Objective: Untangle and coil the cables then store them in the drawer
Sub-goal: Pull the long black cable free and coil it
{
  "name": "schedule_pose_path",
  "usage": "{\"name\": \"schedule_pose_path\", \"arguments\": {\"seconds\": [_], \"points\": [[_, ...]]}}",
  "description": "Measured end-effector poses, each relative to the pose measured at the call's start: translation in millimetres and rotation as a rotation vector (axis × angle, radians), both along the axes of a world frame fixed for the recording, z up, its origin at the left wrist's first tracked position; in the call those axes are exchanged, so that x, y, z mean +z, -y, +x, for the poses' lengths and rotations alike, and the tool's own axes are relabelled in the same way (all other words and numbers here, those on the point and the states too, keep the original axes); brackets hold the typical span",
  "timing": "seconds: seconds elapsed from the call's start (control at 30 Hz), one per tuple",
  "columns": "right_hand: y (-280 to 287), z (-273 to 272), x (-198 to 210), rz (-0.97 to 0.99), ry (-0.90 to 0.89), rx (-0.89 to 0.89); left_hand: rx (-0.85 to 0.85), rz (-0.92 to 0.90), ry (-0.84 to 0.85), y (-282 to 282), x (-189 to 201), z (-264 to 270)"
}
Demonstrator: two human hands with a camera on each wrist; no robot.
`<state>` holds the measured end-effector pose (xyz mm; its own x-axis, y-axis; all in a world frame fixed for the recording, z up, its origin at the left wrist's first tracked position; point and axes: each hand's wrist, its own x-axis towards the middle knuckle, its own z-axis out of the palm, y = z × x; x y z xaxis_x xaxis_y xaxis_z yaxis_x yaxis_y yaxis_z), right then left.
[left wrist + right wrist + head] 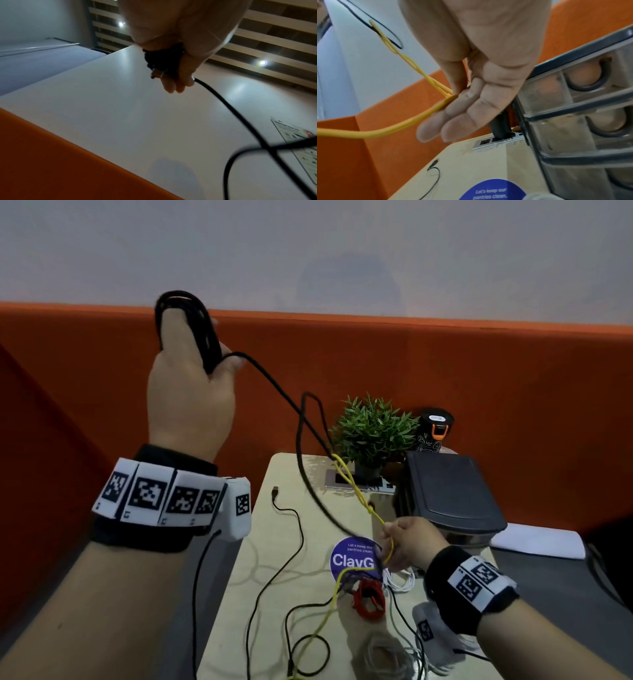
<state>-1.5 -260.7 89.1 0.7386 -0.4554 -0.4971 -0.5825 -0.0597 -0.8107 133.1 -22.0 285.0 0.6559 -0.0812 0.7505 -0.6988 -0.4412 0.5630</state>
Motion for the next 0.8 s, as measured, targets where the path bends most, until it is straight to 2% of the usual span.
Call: {"name": "schedule_pose_path", "arguments": {"seconds": [0.17, 0.5, 0.57, 0.63, 0.73, 0.77, 0.8], "points": [[7, -5, -17, -0.209, -0.153, 0.071, 0.099, -0.145, -0.011, -2, 8, 8], [5, -7, -33, -0.269, -0.294, 0.114, 0.17, -0.183, -0.006, -6, 21, 16], [1, -6, -32, -0.264, -0.292, 0.098, 0.177, -0.101, -0.047, -1, 19, 11], [-5, -4, -29, -0.228, -0.27, 0.098, 0.144, 0.062, -0.153, 9, 12, 3], [-14, 1, -21, -0.113, -0.208, 0.065, 0.048, 0.43, -0.354, 22, -6, -11], [-14, 3, -21, -0.11, -0.178, 0.049, -0.012, 0.497, -0.421, 25, -13, -16], [-13, 5, -23, -0.143, -0.153, 0.058, -0.108, 0.487, -0.53, 27, -19, -19]]}}
